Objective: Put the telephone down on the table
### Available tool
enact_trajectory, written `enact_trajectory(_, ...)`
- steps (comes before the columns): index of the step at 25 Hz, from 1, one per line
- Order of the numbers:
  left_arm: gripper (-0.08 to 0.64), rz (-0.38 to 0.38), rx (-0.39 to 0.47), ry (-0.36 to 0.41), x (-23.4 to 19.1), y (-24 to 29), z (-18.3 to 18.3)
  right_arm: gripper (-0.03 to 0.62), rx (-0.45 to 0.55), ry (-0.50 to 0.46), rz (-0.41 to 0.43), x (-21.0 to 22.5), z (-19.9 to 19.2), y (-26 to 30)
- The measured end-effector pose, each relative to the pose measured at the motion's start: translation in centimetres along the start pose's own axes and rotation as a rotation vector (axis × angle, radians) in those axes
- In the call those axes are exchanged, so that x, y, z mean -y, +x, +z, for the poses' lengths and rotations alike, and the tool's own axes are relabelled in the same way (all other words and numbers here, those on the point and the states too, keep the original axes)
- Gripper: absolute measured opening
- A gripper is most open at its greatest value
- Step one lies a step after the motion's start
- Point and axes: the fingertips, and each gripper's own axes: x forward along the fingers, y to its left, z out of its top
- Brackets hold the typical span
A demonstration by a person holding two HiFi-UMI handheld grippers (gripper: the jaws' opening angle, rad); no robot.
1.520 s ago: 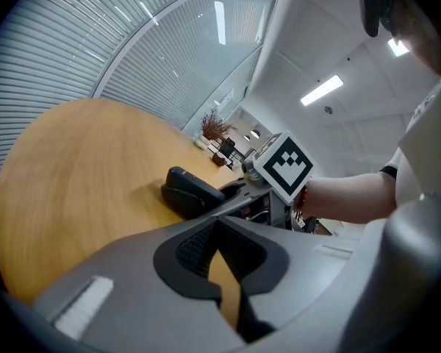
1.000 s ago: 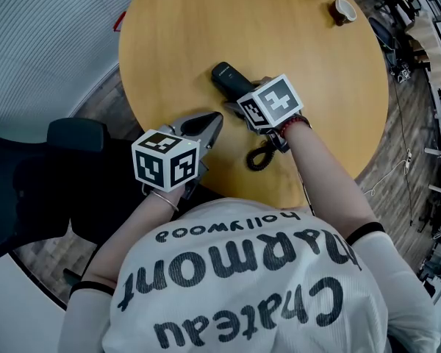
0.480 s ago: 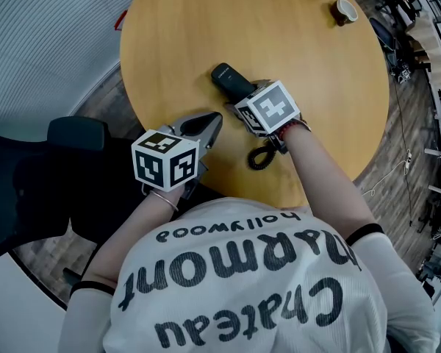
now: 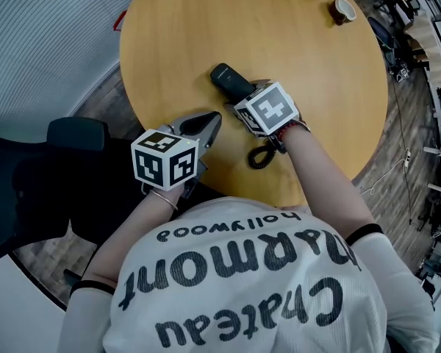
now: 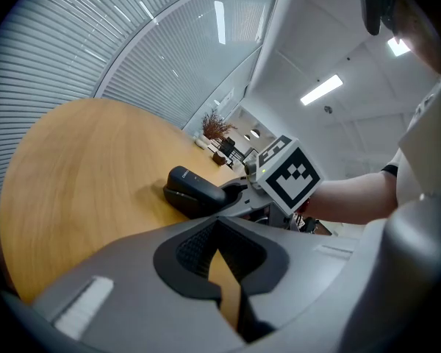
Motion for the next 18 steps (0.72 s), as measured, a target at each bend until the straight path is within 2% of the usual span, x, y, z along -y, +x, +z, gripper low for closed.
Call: enact_trajectory(18,0.002,0.004,-0.001,0.0,-0.26,0.18,0.05,0.279,0.023,-0.013,-0.005,-0.28,0.0,-0.17)
